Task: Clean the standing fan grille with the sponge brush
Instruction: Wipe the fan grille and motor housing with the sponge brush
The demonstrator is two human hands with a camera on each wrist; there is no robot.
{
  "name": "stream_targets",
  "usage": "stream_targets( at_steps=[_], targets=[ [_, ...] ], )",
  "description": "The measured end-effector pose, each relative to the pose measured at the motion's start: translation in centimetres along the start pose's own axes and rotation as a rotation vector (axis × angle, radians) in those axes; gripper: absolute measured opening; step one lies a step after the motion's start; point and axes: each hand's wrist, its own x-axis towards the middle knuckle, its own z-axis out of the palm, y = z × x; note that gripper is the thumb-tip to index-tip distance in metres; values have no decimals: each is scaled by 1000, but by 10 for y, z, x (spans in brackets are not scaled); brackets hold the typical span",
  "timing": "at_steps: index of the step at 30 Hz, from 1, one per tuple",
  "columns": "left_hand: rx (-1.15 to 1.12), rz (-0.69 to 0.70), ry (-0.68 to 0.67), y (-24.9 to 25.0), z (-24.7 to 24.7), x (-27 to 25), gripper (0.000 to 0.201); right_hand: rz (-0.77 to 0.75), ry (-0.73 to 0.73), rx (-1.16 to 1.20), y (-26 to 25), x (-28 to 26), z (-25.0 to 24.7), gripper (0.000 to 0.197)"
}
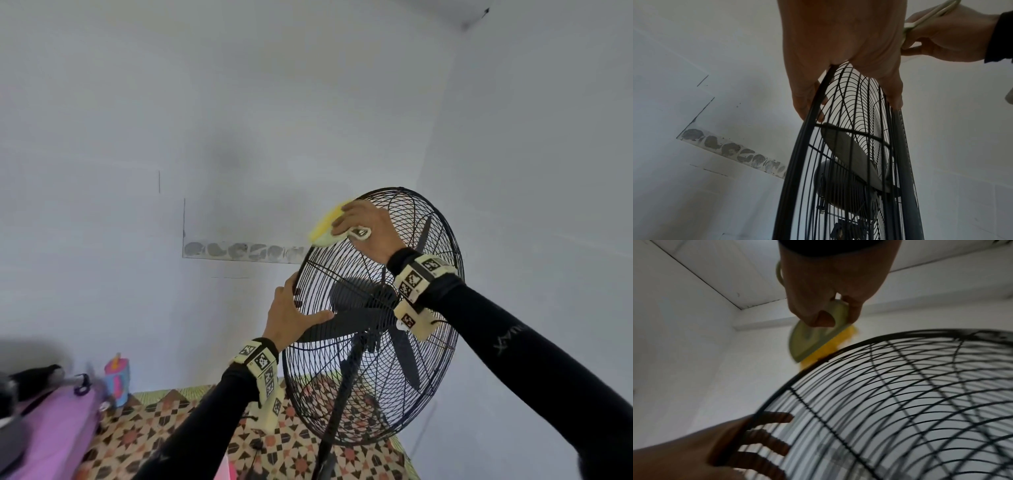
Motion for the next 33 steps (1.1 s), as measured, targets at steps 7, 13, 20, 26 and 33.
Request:
stream_targets(
  at_steps=[7,13,20,26,33],
  targets=[
    [-11,-13,-5,-1,-2,2,124,341,167,240,-2,17,0,50],
    [11,-25,0,-4,-3,4,126,122,-165,252,-29,5,9,39],
    [28,-20,-30,6,-5,10,120,261,357,-181,14,-2,-11,27],
    [66,15,-32,12,1,8,115,-242,-54,-498,-30,-60,34,49],
    [32,-6,-33,8,-3,5,119,58,104,-450,-2,-44,10,48]
  ],
)
